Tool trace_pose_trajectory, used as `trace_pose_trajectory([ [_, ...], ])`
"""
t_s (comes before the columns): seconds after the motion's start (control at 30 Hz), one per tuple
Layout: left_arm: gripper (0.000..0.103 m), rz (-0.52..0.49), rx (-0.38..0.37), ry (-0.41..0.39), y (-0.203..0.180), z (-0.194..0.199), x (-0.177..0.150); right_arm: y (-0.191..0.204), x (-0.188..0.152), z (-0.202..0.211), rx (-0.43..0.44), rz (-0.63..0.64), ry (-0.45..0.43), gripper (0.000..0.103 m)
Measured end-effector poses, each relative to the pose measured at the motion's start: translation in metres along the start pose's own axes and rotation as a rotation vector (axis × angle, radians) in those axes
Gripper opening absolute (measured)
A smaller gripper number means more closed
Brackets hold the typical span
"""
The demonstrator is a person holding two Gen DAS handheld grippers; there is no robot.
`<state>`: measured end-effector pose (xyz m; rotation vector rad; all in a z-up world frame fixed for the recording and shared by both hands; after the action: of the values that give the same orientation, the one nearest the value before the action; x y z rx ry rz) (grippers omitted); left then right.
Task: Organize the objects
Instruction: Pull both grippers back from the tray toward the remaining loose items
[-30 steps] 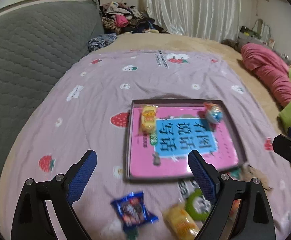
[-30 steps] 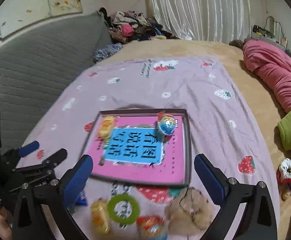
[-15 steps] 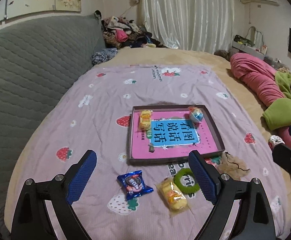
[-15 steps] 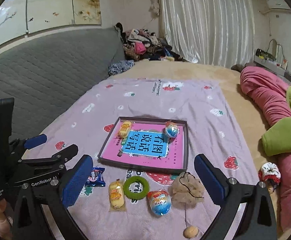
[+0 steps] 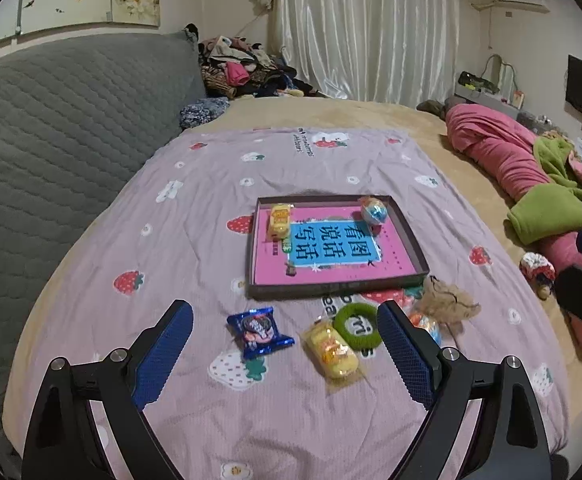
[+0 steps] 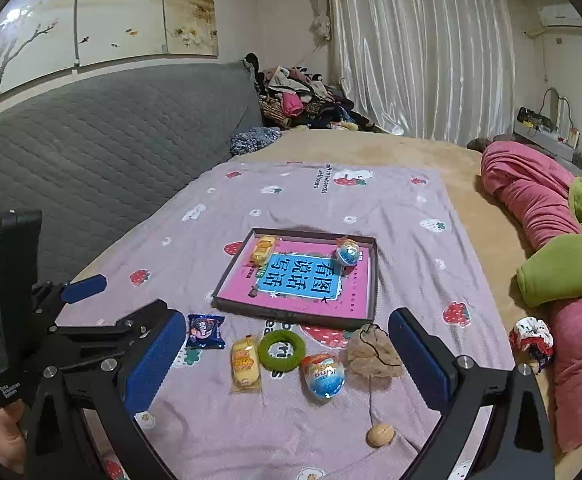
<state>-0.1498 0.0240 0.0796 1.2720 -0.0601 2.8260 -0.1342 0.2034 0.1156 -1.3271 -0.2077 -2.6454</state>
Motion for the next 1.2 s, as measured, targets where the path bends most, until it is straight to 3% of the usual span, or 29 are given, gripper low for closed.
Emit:
trace_pose_trajectory([
  [0.1, 0.094, -0.012, 0.020, -0.015, -0.001, 0.006, -0.011, 0.004, -0.009, 0.005, 0.026, -0.005, -0.002, 0.102],
  [0.5, 0.094, 0.027, -0.035, 0.014, 0.001, 0.010, -0.053, 0.020, -0.049, 0.006, 0.057, -0.018, 0.015, 0.102],
  [0.83, 0.094, 0.073, -0.047, 0.046, 0.012, 0.006, -0.081, 0.029, -0.074, 0.017, -0.002, 0.049, 0.002, 0.102],
  [1.2, 0.094, 0.085, -0.048, 0.071, 0.016, -0.001, -0.107, 0.023, -0.101, 0.019, 0.012, 0.010, 0.003, 0.102],
])
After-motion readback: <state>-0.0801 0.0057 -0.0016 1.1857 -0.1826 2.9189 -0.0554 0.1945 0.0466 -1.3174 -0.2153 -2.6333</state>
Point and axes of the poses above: each gripper's, at about its wrist camera, not at the fingertips, and z roughly against the way its jaws point, y to its left, x to its top, the point moved 4 cm from there along -z, roughly the way its jaws point, and after that the axes turned 3 degrees about z, right-handed, at the moved point
